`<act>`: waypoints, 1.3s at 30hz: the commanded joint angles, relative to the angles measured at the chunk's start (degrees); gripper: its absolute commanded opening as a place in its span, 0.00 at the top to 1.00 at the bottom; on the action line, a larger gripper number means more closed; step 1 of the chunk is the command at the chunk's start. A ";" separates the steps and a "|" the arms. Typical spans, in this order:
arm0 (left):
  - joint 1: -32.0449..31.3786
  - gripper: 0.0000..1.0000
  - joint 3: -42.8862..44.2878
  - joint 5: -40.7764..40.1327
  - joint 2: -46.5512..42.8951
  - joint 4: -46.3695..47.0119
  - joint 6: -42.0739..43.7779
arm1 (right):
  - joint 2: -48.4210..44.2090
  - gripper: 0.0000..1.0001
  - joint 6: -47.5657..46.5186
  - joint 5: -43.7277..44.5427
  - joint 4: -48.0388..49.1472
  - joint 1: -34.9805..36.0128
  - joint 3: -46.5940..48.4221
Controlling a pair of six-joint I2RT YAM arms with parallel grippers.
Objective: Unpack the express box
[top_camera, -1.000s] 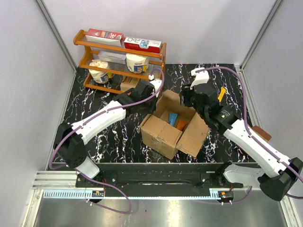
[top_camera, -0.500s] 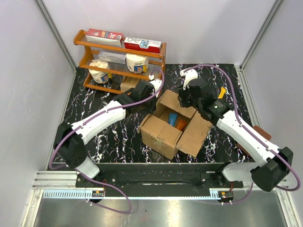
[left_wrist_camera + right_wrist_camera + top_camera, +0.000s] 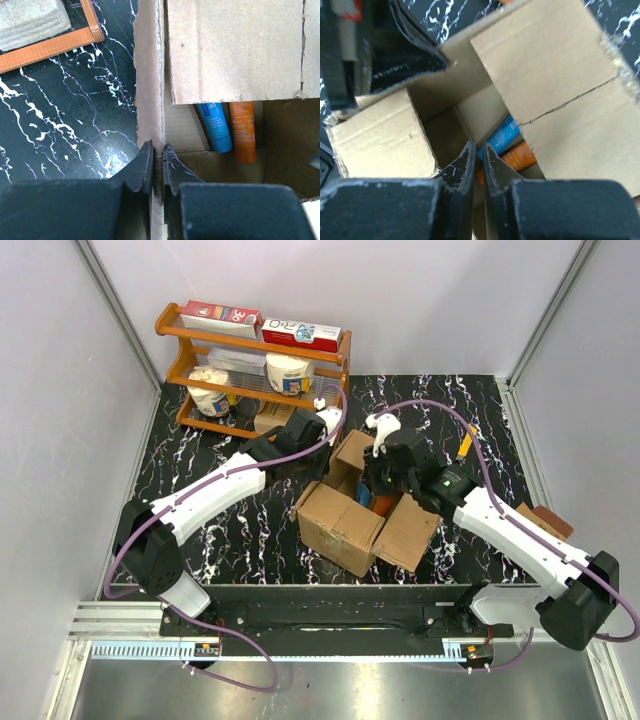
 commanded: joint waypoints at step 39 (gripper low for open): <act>-0.17 1.00 1.96 3.96 -0.37 0.11 -0.53 | 4.64 0.21 -3.44 27.10 9.02 -5.06 0.21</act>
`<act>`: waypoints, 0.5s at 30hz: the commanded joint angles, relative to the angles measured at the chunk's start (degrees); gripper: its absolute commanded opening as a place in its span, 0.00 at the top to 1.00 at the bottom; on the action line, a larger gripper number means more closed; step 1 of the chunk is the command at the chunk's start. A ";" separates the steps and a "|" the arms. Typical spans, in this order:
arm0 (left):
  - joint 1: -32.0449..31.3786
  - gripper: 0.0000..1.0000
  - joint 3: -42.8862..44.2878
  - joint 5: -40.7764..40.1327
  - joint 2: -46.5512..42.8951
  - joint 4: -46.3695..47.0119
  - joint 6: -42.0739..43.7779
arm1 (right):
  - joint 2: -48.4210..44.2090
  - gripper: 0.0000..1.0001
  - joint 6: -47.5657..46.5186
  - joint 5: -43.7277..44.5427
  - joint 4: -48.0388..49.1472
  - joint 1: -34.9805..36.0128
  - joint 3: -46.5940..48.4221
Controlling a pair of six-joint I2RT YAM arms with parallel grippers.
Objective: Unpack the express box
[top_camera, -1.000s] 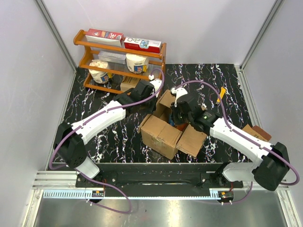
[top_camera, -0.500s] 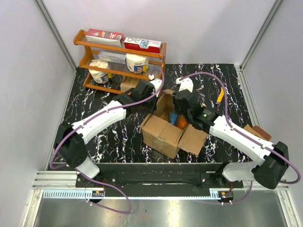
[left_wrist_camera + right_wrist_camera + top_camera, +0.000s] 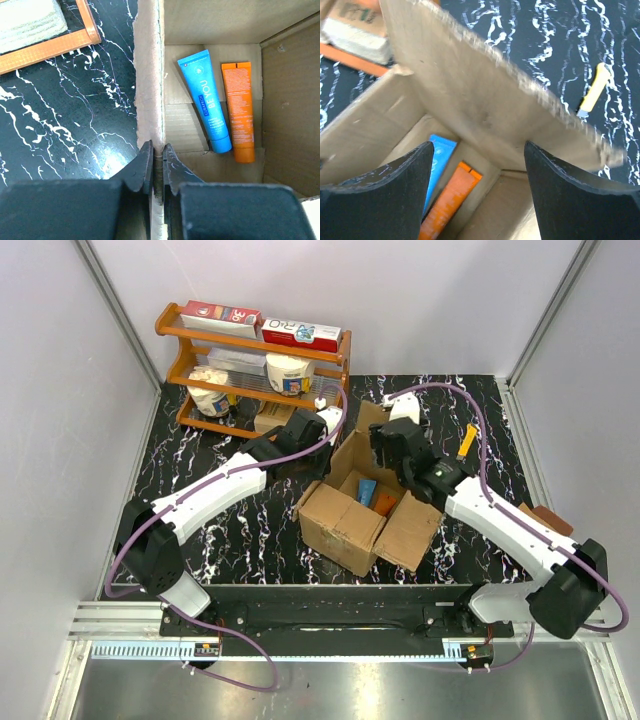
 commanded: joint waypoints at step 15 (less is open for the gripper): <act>-0.17 1.00 1.69 3.44 -0.52 -0.52 -0.31 | 8.07 0.23 -6.82 -19.78 0.36 -11.46 2.22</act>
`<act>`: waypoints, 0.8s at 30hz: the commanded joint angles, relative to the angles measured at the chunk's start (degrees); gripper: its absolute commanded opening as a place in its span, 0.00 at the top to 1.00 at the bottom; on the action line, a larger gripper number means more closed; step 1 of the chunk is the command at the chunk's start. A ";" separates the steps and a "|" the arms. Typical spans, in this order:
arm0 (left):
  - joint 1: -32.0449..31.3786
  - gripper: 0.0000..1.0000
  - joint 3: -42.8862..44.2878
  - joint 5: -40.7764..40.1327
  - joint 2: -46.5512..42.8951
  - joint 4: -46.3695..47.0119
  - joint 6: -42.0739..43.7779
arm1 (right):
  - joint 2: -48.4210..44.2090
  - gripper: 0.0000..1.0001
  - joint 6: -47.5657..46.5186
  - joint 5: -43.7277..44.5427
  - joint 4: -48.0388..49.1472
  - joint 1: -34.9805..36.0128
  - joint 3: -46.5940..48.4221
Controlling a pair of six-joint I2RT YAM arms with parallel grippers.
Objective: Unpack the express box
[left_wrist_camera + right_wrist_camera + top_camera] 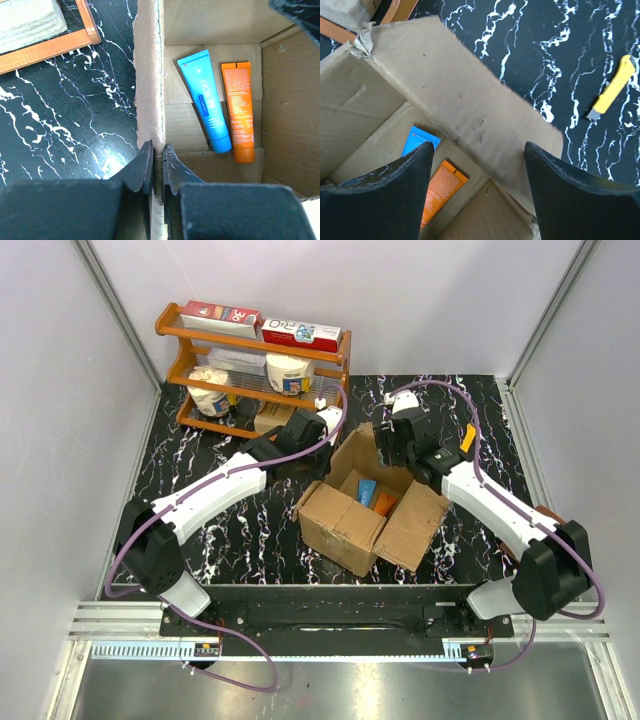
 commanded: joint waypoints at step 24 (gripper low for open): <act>0.09 0.13 11.36 -21.03 -2.37 -12.38 -9.29 | -1.21 1.00 26.42 0.70 -16.84 1.82 5.41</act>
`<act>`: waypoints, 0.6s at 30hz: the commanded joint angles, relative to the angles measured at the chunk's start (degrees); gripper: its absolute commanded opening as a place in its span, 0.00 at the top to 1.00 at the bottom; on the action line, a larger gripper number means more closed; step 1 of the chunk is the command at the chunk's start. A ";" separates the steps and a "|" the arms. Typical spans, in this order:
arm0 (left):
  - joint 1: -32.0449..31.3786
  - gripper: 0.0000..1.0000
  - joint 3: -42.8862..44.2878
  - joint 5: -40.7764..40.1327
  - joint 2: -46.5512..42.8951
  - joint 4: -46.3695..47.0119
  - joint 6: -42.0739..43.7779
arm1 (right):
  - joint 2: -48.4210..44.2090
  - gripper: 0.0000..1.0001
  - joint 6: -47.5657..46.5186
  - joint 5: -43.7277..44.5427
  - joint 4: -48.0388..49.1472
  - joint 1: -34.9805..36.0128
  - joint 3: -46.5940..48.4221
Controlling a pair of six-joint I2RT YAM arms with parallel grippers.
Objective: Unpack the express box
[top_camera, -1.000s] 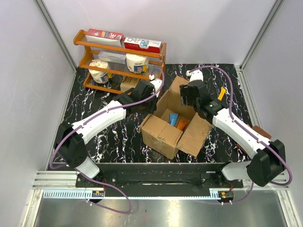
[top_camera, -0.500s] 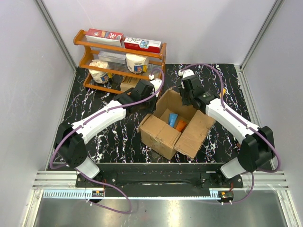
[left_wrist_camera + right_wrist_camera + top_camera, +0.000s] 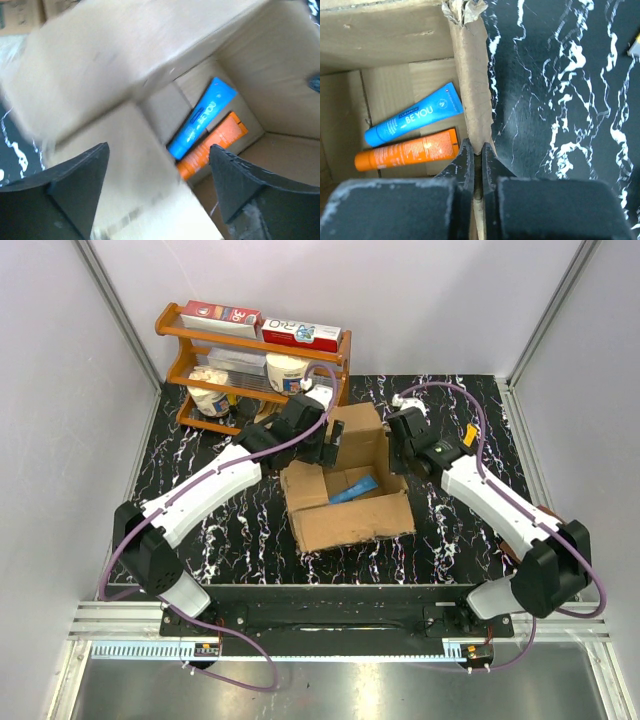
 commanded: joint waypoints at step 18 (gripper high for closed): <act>-5.11 0.01 3.23 -30.52 3.12 -14.15 -9.12 | -1.24 1.00 27.35 12.75 -6.85 10.57 2.91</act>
